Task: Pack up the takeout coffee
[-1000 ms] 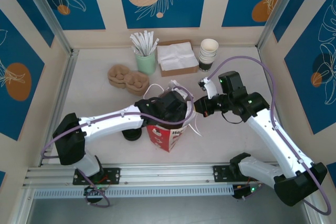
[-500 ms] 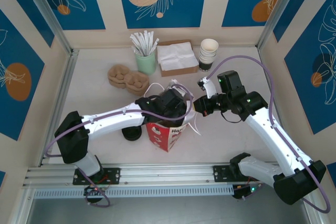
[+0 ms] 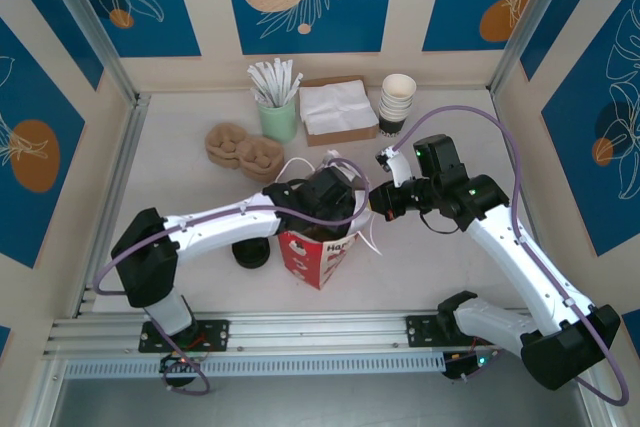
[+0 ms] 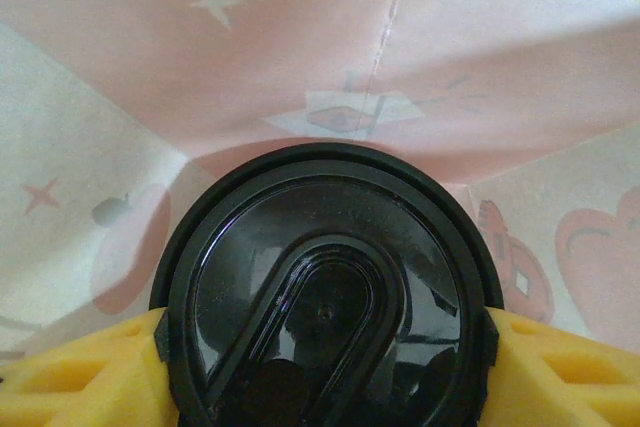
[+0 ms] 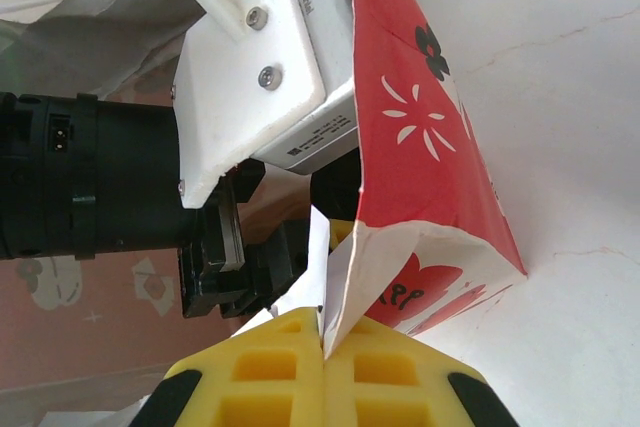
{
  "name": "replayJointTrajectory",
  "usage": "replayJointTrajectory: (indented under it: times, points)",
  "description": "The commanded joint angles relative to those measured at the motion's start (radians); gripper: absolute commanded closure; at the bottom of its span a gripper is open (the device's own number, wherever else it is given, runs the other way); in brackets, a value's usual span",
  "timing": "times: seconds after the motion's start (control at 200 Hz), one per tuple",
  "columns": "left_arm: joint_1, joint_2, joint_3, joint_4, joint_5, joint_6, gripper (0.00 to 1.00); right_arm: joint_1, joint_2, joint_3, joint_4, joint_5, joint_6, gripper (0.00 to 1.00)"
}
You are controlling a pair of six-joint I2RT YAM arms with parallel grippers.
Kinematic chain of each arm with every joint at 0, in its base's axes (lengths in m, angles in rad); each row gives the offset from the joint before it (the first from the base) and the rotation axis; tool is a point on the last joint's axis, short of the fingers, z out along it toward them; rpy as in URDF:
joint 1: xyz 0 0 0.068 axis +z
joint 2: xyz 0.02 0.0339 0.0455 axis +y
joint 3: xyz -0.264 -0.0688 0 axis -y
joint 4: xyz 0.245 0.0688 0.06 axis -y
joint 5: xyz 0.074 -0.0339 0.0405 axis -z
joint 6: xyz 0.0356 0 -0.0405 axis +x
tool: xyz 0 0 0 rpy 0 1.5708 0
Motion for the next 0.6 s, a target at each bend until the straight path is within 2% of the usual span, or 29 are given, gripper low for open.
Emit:
replayJointTrajectory:
  times: [0.0,0.31,0.595]
  points:
    - [0.013,0.060,-0.005,-0.071,0.051,-0.013,0.33,0.001,-0.007,-0.018,0.029,0.015,-0.023,0.95]
    - [0.015,0.097,0.001,-0.088,0.065,-0.004,0.33,0.000,-0.024,-0.038,0.054,0.032,-0.022,0.95]
    - [0.016,0.064,-0.056,-0.017,0.096,0.049,0.33,-0.002,-0.046,-0.059,0.097,0.051,-0.010,0.95]
